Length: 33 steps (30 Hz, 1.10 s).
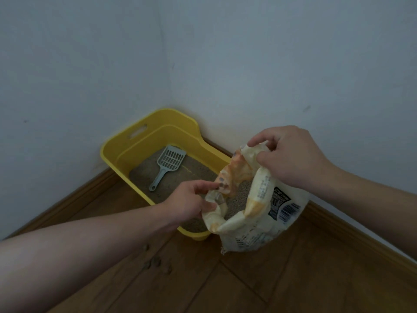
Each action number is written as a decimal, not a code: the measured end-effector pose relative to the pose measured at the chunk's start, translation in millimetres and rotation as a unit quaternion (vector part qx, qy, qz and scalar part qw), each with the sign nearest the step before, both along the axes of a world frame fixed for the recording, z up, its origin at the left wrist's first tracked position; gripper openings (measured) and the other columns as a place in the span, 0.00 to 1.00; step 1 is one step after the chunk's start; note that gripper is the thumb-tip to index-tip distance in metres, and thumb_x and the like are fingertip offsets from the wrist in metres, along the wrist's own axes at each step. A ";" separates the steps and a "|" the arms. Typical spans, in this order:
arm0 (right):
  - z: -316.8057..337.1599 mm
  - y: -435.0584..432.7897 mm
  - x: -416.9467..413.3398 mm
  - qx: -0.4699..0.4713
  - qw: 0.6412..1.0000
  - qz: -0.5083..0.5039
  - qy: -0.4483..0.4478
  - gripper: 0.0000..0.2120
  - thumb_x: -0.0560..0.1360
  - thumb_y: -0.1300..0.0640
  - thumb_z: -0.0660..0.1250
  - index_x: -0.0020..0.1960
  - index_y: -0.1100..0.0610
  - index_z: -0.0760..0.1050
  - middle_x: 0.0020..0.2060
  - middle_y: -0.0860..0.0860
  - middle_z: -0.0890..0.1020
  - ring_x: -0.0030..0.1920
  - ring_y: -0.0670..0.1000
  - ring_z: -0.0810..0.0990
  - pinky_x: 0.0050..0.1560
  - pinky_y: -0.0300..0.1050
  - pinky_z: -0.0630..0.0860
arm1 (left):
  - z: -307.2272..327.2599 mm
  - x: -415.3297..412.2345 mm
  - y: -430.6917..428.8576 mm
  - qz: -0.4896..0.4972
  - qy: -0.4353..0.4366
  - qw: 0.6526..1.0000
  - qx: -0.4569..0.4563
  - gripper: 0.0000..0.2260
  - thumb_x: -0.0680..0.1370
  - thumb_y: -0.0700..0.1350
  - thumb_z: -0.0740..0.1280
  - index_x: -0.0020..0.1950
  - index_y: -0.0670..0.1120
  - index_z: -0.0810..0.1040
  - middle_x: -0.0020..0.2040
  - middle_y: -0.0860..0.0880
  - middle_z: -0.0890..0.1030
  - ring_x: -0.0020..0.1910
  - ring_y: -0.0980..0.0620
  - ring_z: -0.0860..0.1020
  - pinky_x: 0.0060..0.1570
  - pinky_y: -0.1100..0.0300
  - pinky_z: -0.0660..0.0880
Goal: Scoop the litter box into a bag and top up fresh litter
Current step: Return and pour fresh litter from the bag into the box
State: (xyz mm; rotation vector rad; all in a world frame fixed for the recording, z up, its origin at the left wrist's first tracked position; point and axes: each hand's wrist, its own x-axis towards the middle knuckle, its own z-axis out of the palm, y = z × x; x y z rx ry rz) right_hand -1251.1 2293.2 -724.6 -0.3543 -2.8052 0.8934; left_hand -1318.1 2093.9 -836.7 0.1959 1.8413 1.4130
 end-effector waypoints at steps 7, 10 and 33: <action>-11.0 -14.1 -19.0 -0.059 0.998 -0.015 0.009 0.12 0.69 0.60 0.73 0.42 0.42 0.82 0.35 0.44 0.80 0.30 0.38 0.76 0.27 0.26 0.67 | -13.5 -6.1 -7.1 -0.003 -0.013 1.000 0.009 0.23 0.73 0.30 0.71 0.64 0.50 0.79 0.59 0.50 0.79 0.54 0.49 0.82 0.49 0.51 0.82; -17.3 -19.6 -26.5 -0.077 0.997 -0.016 0.010 0.11 0.70 0.60 0.73 0.44 0.44 0.83 0.33 0.42 0.80 0.29 0.34 0.76 0.28 0.25 0.67 | -19.0 -9.7 -10.7 -0.002 -0.018 1.000 0.004 0.22 0.73 0.31 0.72 0.60 0.53 0.80 0.59 0.49 0.79 0.54 0.49 0.82 0.51 0.50 0.82; -56.0 -25.1 -71.6 -0.141 0.989 -0.042 -0.020 0.09 0.71 0.58 0.73 0.49 0.47 0.85 0.41 0.51 0.84 0.35 0.49 0.83 0.38 0.45 0.80 | -30.9 -20.0 -1.9 0.044 -0.077 0.990 -0.112 0.23 0.72 0.29 0.70 0.65 0.45 0.75 0.52 0.48 0.77 0.48 0.48 0.80 0.33 0.61 0.78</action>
